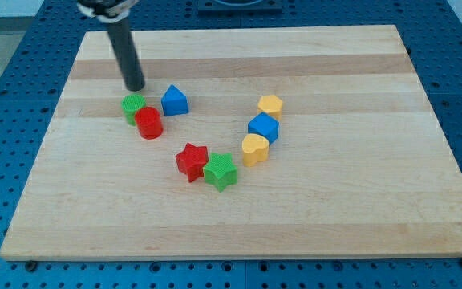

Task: Push the green and red circle towards the red star

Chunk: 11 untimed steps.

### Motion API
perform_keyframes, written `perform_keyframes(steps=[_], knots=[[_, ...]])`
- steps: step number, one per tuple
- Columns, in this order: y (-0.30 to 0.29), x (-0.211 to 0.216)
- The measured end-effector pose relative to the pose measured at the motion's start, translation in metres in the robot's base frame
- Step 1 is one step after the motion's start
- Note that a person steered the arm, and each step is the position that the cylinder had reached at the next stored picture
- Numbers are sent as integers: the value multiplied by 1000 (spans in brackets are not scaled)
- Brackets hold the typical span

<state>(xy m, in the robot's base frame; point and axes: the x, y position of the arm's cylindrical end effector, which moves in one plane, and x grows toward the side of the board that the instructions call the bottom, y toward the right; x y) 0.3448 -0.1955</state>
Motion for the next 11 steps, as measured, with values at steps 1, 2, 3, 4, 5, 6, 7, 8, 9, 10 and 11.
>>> perform_keyframes(steps=[1, 2, 3, 4, 5, 6, 7, 8, 9, 10, 11], knots=[[-35, 11], [-63, 34], [-39, 110], [-7, 120], [-7, 45], [-7, 14], [-7, 28], [14, 57], [27, 79], [31, 89], [43, 102]])
